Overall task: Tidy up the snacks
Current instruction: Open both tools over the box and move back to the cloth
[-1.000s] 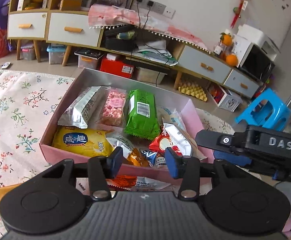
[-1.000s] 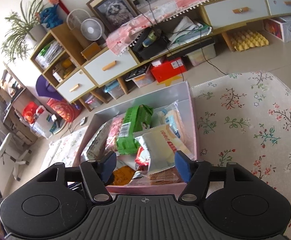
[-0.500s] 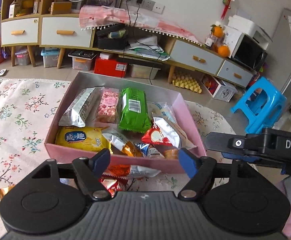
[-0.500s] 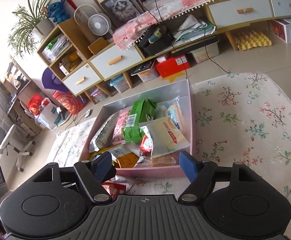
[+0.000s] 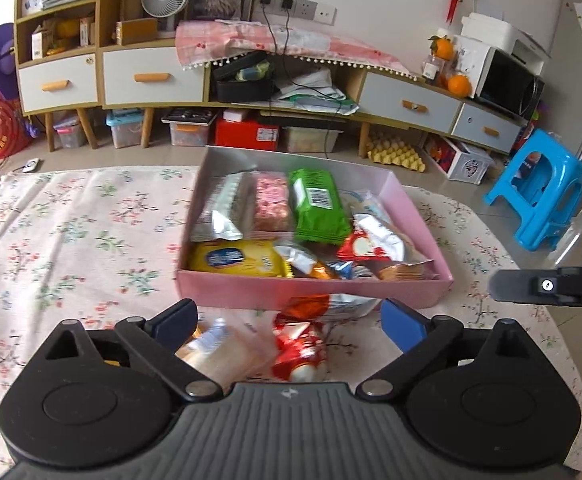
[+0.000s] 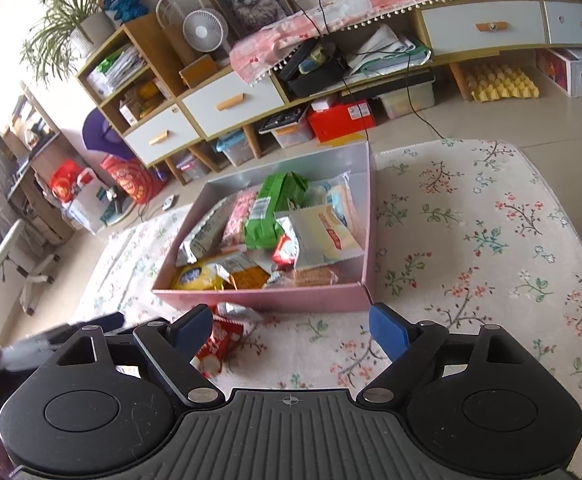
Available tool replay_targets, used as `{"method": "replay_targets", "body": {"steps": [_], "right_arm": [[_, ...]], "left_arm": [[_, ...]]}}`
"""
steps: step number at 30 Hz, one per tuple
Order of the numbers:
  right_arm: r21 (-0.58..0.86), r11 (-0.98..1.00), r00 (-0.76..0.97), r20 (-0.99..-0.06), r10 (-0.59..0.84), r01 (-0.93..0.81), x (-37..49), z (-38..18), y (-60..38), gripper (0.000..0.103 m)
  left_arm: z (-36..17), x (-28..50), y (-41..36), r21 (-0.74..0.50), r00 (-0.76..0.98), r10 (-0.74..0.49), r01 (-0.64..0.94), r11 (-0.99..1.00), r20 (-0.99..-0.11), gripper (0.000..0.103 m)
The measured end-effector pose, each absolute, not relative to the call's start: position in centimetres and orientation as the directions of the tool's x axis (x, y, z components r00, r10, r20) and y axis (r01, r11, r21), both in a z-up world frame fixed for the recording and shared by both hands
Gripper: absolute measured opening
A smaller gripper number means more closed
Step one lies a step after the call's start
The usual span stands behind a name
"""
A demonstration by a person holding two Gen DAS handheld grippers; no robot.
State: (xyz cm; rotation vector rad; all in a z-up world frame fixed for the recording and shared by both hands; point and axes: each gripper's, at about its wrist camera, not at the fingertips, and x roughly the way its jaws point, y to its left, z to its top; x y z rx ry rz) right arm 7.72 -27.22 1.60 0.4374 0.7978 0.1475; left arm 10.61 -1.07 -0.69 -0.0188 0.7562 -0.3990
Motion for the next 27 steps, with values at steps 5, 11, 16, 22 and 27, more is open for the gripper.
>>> {"method": "replay_targets", "body": {"steps": [5, 11, 16, 22, 27], "right_arm": [[0.402, 0.914, 0.697, -0.668, 0.26, 0.045, 7.1, 1.4, -27.2, 0.088], [0.387, 0.921, 0.683, -0.685, 0.252, 0.048, 6.9, 0.9, -26.9, 0.088], [0.371, 0.927, 0.667, -0.702, 0.25, 0.043, 7.1, 0.3, -26.0, 0.088], [0.353, 0.935, 0.668, -0.7, 0.25, 0.02, 7.4, -0.6, -24.1, 0.088], [0.386, 0.922, 0.654, -0.69, 0.311, -0.032, 8.0, -1.7, -21.8, 0.088]], "left_arm": [[-0.9, 10.6, 0.1, -0.107, 0.666, -0.321, 0.342, 0.933, -0.673, 0.099], [-1.7, 10.6, 1.6, -0.057, 0.664, -0.283, 0.34, 0.939, -0.692, 0.1], [-2.6, 10.5, 2.7, -0.016, 0.658, -0.258, 0.35, 0.937, -0.708, 0.1], [-3.4, 10.0, 3.3, -0.013, 0.636, -0.294, 0.408, 0.913, -0.714, 0.097], [-4.0, 9.6, 3.1, 0.013, 0.625, -0.329, 0.478, 0.878, -0.708, 0.093]]}}
